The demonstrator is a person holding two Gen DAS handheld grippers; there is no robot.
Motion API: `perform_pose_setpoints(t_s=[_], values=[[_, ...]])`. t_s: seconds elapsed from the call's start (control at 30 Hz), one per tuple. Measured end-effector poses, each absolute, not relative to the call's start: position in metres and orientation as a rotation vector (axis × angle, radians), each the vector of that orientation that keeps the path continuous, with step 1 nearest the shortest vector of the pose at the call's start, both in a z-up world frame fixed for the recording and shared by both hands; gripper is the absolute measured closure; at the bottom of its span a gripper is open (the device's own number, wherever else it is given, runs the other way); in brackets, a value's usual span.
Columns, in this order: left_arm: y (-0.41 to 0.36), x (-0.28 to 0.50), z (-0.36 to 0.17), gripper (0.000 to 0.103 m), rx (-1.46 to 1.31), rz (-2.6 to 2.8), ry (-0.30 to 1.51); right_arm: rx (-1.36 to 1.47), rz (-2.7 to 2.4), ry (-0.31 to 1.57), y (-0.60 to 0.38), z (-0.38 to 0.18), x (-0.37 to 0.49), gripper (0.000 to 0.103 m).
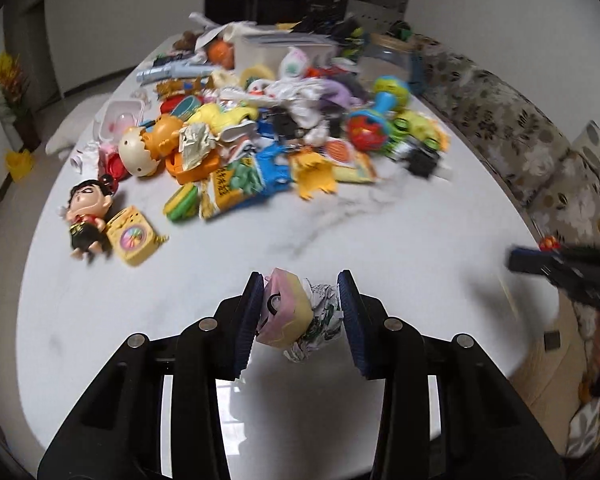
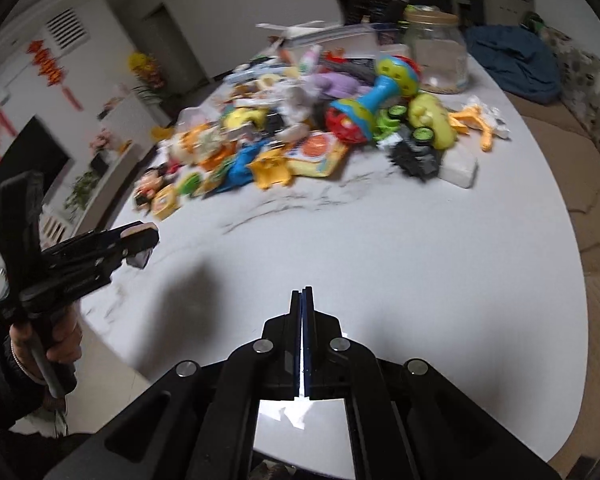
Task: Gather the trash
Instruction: 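Grasp the pink eraser with the left tool while the right tool reaches into the pile, then drop the pink eraser from the left tool while the right tool drops the yellow toy piece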
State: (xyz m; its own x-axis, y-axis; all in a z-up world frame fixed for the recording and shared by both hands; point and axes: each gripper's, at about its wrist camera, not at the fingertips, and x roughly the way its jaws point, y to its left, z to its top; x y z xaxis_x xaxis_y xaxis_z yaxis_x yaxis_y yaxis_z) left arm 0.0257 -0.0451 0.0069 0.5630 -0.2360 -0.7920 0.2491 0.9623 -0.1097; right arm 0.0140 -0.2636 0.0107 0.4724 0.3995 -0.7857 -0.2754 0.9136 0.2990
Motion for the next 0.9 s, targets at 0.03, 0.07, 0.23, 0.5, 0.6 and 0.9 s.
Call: perform_pose_setpoints(t_s=[0.03, 0.07, 0.23, 0.5, 0.6, 0.9], values=[[-0.047, 0.017, 0.009, 0.065, 0.014, -0.281, 0.932, 0.142, 0.431, 1.001, -0.261, 0.009, 0.017, 0.103], [-0.048, 0.013, 0.009, 0.065, 0.011, -0.277, 0.933, 0.147, 0.445, 1.001, -0.258, 0.007, 0.024, 0.103], [-0.037, 0.002, 0.002, 0.065, -0.038, -0.209, 0.956, 0.084, 0.458, 0.976, -0.217, -0.012, 0.083, 0.095], [-0.006, -0.002, 0.005, 0.064, -0.068, -0.177, 0.959, -0.001, 0.347, 0.922, -0.144, -0.025, 0.175, 0.041], [0.002, 0.001, 0.004, 0.064, -0.084, -0.177, 0.953, -0.057, 0.321, 0.973, -0.134, -0.043, 0.202, 0.040], [0.006, 0.006, 0.006, 0.064, -0.115, -0.199, 0.945, 0.033, 0.391, 0.966, -0.168, -0.008, 0.159, 0.069]])
